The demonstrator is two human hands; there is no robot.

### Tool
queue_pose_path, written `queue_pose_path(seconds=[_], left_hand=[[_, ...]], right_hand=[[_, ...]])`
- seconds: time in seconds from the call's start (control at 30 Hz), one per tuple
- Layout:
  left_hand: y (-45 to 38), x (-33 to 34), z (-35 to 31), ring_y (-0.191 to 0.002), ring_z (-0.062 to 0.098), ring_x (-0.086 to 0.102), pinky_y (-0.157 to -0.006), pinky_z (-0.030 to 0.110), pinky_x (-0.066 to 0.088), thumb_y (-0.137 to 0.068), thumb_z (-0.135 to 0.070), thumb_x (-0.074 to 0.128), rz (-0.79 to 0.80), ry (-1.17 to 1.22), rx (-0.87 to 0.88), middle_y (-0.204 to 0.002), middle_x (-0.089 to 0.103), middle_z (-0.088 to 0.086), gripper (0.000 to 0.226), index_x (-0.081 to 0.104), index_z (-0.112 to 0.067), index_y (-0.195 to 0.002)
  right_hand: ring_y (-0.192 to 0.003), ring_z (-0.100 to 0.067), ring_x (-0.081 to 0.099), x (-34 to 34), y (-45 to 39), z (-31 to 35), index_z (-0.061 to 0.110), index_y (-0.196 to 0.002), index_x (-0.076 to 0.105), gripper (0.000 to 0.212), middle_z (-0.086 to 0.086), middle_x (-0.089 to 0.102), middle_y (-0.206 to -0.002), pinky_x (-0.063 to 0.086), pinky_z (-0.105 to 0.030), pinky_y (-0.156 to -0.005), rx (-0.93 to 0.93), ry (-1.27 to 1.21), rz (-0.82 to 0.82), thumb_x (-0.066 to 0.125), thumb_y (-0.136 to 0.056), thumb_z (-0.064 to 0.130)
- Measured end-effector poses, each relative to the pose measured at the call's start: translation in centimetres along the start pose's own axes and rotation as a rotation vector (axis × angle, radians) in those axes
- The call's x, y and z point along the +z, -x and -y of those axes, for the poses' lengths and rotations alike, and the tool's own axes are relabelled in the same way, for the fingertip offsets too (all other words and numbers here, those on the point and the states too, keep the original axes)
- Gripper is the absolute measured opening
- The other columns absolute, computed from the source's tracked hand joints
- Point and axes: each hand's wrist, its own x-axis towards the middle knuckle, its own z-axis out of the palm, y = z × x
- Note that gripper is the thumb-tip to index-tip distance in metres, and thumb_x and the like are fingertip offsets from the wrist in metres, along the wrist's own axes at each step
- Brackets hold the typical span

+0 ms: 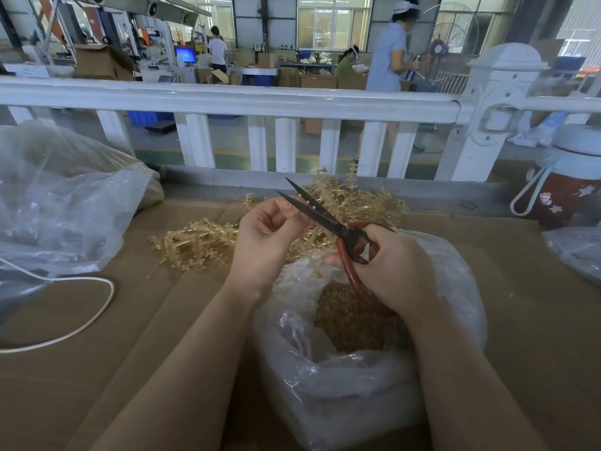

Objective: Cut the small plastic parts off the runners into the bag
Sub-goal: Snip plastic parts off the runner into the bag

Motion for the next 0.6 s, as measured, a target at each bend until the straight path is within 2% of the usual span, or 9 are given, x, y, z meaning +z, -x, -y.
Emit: queue_pose_path(seconds=[0.07, 0.13, 0.27, 0.4, 0.5, 0.6], left_hand=[[-0.04, -0.02, 0.1, -0.083, 0.014, 0.07, -0.079, 0.024, 0.055, -0.092, 0.004, 0.061, -0.009, -0.008, -0.005, -0.088, 0.074, 0.007, 0.006, 0.067, 0.003, -0.092], [-0.06, -0.14, 0.2, -0.082, 0.013, 0.07, -0.078, 0.023, 0.054, -0.093, 0.004, 0.06, -0.018, -0.021, -0.013, -0.086, 0.075, 0.004, 0.006, 0.065, 0.008, -0.093], [-0.01, -0.35, -0.07, -0.082, 0.015, 0.068, -0.08, 0.025, 0.055, -0.093, 0.002, 0.062, -0.002, -0.017, -0.032, -0.087, 0.075, 0.006, 0.02, 0.073, -0.012, -0.086], [0.03, -0.55, 0.0, -0.085, 0.024, 0.065, -0.086, 0.035, 0.053, -0.092, -0.001, 0.065, 0.037, -0.038, -0.033, -0.09, 0.073, 0.012, 0.011, 0.073, -0.008, -0.089], [0.09, -0.54, 0.0, -0.079, 0.018, 0.064, -0.077, 0.026, 0.052, -0.091, -0.002, 0.066, 0.058, -0.071, -0.025, -0.085, 0.073, 0.009, 0.011, 0.073, -0.008, -0.087], [0.08, -0.52, 0.06, -0.079, 0.021, 0.063, -0.077, 0.03, 0.052, -0.09, -0.002, 0.066, 0.059, -0.067, -0.028, -0.084, 0.072, 0.011, 0.011, 0.074, -0.009, -0.086]], right_hand=[[-0.069, 0.01, 0.054, -0.05, -0.02, 0.08, 0.035, -0.092, 0.069, 0.075, 0.03, 0.059, -0.073, 0.039, -0.012, -0.058, 0.001, 0.004, -0.002, 0.046, -0.058, 0.099], [-0.067, 0.011, 0.053, -0.07, 0.01, 0.15, 0.036, -0.091, 0.069, 0.074, 0.03, 0.057, -0.07, 0.036, -0.012, -0.056, 0.003, 0.005, -0.01, 0.046, -0.058, 0.098], [-0.068, 0.012, 0.052, -0.02, 0.03, 0.11, 0.036, -0.091, 0.07, 0.07, 0.032, 0.056, -0.07, 0.036, -0.011, -0.057, 0.002, 0.0, -0.01, 0.051, -0.059, 0.095], [-0.063, 0.014, 0.05, -0.09, 0.12, 0.16, 0.041, -0.089, 0.063, 0.059, 0.034, 0.052, -0.068, 0.029, -0.006, -0.055, -0.016, 0.043, -0.019, 0.052, -0.064, 0.093], [-0.06, 0.011, 0.048, -0.13, 0.12, 0.24, 0.04, -0.089, 0.062, 0.062, 0.032, 0.05, -0.066, 0.03, -0.008, -0.052, -0.034, 0.056, -0.026, 0.045, -0.066, 0.095], [-0.059, 0.011, 0.046, -0.18, 0.13, 0.3, 0.04, -0.089, 0.062, 0.066, 0.032, 0.048, -0.064, 0.031, -0.01, -0.052, -0.042, 0.058, -0.037, 0.04, -0.065, 0.098]])
